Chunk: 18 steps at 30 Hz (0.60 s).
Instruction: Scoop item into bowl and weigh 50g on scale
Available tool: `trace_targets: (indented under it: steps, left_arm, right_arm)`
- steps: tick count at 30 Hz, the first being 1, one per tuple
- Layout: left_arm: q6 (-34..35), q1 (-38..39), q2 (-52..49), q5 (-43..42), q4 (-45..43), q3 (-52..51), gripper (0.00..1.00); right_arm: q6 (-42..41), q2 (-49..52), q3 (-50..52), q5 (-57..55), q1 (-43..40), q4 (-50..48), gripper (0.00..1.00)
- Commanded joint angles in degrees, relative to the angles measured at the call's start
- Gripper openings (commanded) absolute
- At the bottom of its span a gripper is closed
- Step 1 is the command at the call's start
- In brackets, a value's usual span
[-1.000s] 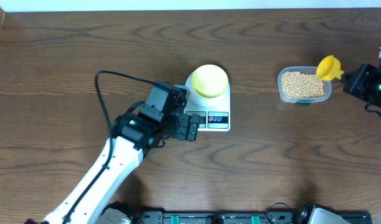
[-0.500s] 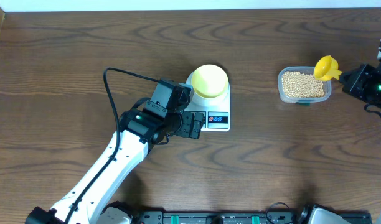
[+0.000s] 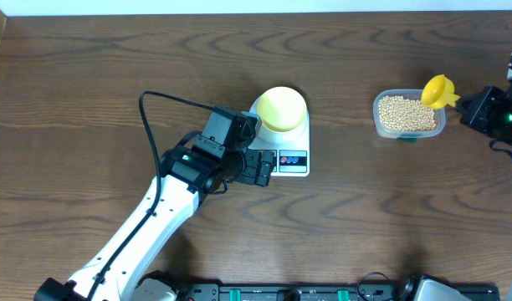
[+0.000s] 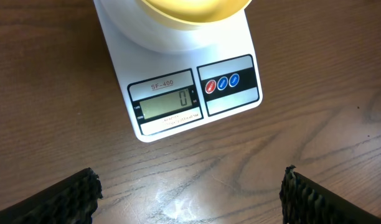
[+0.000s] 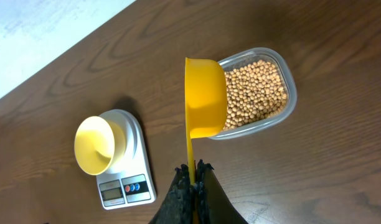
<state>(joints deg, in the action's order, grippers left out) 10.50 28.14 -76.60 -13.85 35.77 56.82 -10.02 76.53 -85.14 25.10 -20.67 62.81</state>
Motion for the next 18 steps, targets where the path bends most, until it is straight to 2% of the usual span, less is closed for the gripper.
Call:
trace_targets:
  steps: [1,9,13,18]
  left_arm:
    - [-0.3,0.0,0.7,-0.7,-0.1,-0.5,0.94]
    - [-0.3,0.0,0.7,-0.7,-0.1,-0.5,0.94]
    - [-0.3,0.0,0.7,-0.7,-0.1,-0.5,0.94]
    - [-0.3,0.0,0.7,-0.7,-0.1,-0.5,0.94]
  right_arm:
    - [0.7,0.0,-0.3,0.9,0.2,0.1,0.01]
    - [2.6,0.1,-0.2,0.2,0.6,-0.8,0.01]
    - [3.2,0.8,-0.2,-6.9,1.7,-1.2,0.01]
    - [5.9,2.3,-0.2,-10.6,2.8,-2.4,0.01]
